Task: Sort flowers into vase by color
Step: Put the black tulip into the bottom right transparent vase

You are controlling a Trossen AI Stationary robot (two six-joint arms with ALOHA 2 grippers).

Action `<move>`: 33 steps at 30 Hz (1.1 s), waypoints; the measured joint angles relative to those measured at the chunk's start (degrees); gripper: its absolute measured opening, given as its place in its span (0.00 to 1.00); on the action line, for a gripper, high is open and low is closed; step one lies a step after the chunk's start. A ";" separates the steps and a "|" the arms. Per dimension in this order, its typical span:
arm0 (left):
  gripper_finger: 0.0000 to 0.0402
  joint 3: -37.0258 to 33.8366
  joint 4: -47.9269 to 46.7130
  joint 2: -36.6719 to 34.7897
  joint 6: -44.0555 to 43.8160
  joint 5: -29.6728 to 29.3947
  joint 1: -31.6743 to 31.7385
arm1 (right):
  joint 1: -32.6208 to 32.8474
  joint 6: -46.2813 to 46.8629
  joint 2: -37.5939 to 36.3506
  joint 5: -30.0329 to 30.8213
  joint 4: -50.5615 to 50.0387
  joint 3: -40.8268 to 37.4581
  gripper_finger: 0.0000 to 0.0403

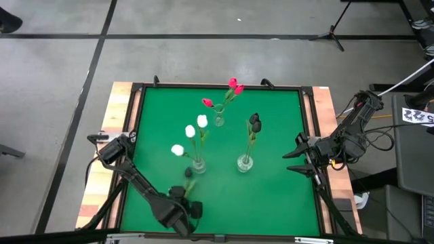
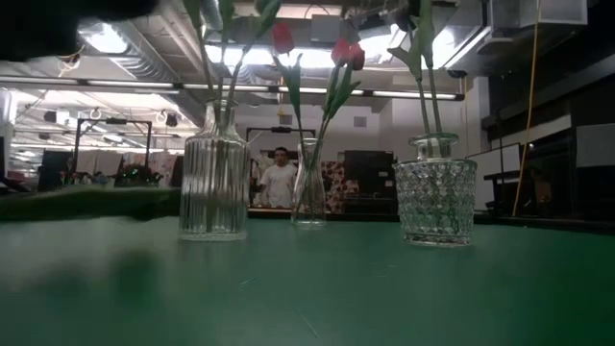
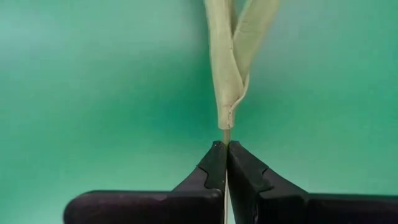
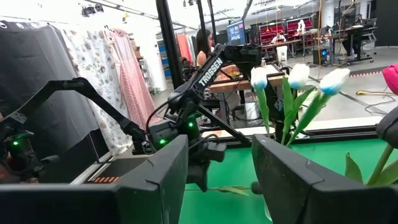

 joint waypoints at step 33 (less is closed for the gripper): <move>0.00 0.13 37.34 -0.24 26.33 -12.96 -4.84 | -0.01 -0.33 0.00 -0.20 0.11 0.00 0.44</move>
